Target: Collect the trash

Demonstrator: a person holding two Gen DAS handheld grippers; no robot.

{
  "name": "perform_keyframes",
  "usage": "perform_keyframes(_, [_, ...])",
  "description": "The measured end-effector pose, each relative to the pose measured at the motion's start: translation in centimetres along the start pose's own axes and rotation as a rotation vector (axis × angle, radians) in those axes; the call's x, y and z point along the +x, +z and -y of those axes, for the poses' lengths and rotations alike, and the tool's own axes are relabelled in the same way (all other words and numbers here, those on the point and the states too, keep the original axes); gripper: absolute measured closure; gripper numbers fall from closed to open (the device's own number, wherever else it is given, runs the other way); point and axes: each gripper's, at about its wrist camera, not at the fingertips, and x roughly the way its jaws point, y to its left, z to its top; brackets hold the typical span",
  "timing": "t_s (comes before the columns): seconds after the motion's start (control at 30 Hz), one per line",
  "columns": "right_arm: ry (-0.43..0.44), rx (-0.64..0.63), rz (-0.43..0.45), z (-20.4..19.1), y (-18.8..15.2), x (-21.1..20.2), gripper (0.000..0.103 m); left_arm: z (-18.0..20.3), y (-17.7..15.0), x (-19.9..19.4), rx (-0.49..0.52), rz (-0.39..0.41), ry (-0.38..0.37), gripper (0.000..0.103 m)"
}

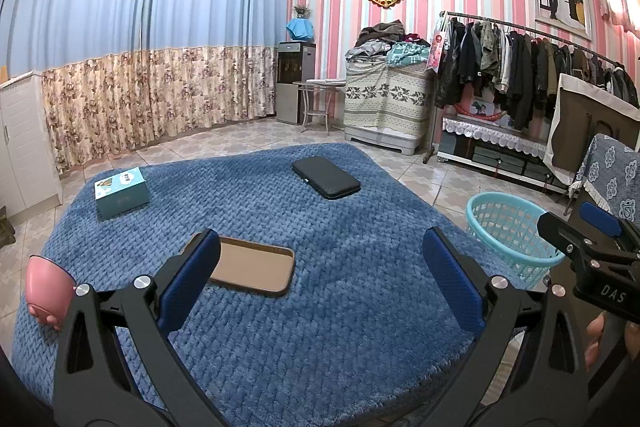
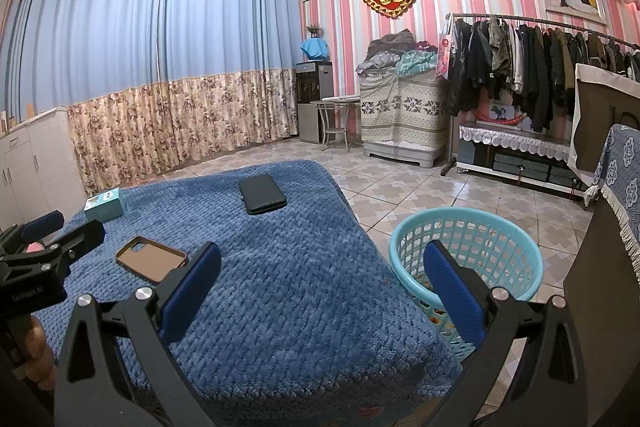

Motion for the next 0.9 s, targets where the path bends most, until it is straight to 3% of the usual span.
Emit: perform_keyframes(0.9, [0.005, -0.004, -0.003, -0.57, -0.24, 0.53, 0.004, -0.43, 0.50, -0.48, 0.009, 0.027, 0.030, 0.005])
